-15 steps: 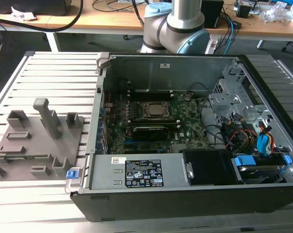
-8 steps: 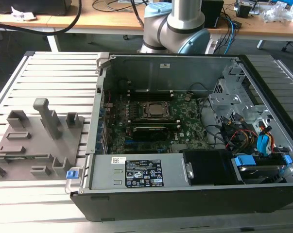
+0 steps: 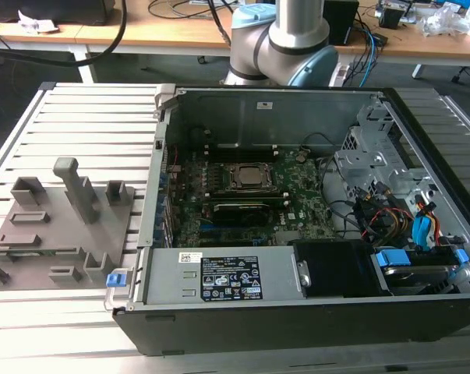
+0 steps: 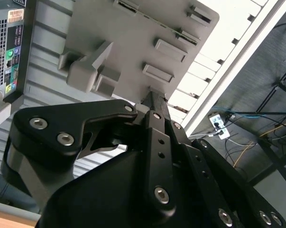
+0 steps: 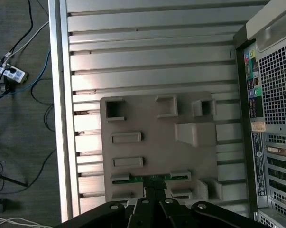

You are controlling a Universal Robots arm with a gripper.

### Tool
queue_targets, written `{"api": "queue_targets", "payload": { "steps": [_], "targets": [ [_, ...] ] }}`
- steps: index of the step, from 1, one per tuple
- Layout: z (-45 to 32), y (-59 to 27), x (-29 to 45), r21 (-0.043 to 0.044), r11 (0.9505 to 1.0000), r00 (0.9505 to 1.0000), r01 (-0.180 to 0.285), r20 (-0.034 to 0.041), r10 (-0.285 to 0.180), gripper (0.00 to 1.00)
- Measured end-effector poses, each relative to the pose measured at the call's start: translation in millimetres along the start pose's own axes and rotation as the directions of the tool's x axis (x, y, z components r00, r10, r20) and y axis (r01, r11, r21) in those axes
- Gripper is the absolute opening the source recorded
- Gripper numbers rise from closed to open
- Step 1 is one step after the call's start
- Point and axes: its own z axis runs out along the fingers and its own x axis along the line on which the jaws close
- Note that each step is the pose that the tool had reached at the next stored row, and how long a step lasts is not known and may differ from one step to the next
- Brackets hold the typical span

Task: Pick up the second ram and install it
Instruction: 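Reach for the second ram, then pick up the second ram and move it above second insertion slot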

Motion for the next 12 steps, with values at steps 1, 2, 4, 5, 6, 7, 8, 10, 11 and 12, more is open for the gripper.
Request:
{"api": "queue_targets", "payload": {
  "steps": [1,2,4,5,6,7,8,10,11,12],
  "targets": [
    [0.0,-4.7,-0.4,-0.0001,1.0000,1.0000,0.000,0.0000,0.000,0.11],
    [0.0,-7.4,-0.5,-0.0001,1.0000,1.0000,0.000,0.0000,0.000,0.11],
    [0.0,-7.8,-0.6,0.0000,1.0000,1.0000,0.000,0.0000,0.000,0.11],
    [0.0,-7.8,-0.6,0.0000,1.0000,1.0000,0.000,0.0000,0.000,0.11],
    [0.0,-7.8,-0.6,0.0000,1.0000,1.0000,0.000,0.0001,0.000,0.11],
    [0.0,-7.8,-0.6,-0.0001,1.0000,1.0000,0.000,0.0000,0.000,0.11],
    [0.0,-7.8,-0.6,-0.0001,1.0000,1.0000,0.000,0.0000,0.000,0.11],
    [0.0,-7.9,-0.6,0.0000,1.0000,1.0000,0.000,0.0000,0.000,0.11],
    [0.0,-7.9,-0.6,0.0000,1.0000,1.0000,0.000,0.0000,0.000,0.11],
    [0.0,-7.9,-0.6,-0.0001,1.0000,1.0000,0.000,0.0001,0.000,0.11]
  ]
}}
